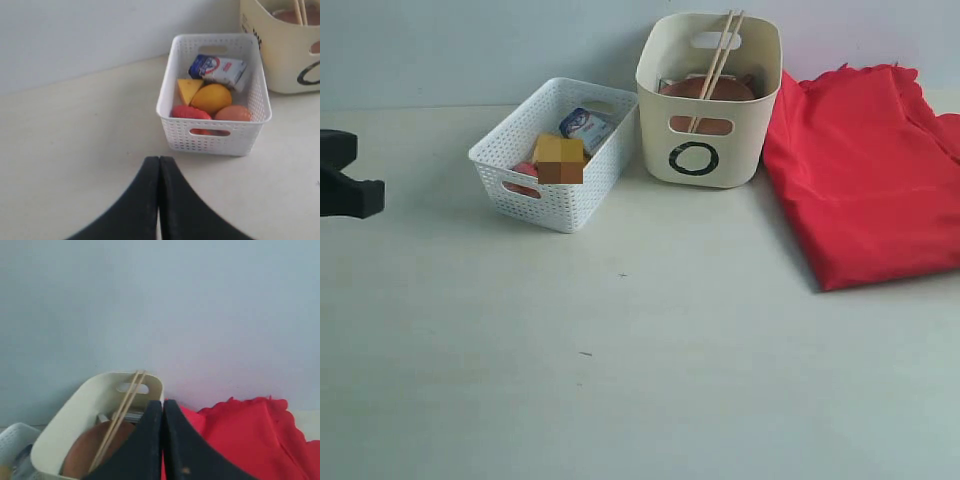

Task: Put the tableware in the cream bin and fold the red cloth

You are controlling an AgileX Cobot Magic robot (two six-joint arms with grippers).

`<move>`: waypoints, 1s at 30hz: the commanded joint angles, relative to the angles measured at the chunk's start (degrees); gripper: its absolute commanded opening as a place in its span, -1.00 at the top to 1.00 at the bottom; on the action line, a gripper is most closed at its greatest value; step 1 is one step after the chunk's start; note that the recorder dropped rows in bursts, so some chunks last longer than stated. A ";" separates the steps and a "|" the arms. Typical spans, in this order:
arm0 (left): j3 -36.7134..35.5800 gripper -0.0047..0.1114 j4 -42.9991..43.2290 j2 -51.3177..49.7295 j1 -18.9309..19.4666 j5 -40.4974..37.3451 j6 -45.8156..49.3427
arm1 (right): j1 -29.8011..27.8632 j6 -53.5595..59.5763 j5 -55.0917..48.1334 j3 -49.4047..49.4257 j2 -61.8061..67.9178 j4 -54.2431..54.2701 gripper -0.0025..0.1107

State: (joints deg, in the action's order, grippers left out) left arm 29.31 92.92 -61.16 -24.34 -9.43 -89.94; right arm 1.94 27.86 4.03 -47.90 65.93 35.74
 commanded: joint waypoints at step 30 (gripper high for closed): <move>50.04 0.92 -10.96 -65.92 -7.61 23.06 10.54 | 19.40 -10.35 11.47 36.94 -30.02 -8.77 0.96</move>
State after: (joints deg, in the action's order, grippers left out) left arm 75.73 82.84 -125.67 -30.46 13.97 -79.84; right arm 21.22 17.62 14.70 -11.09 35.92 28.28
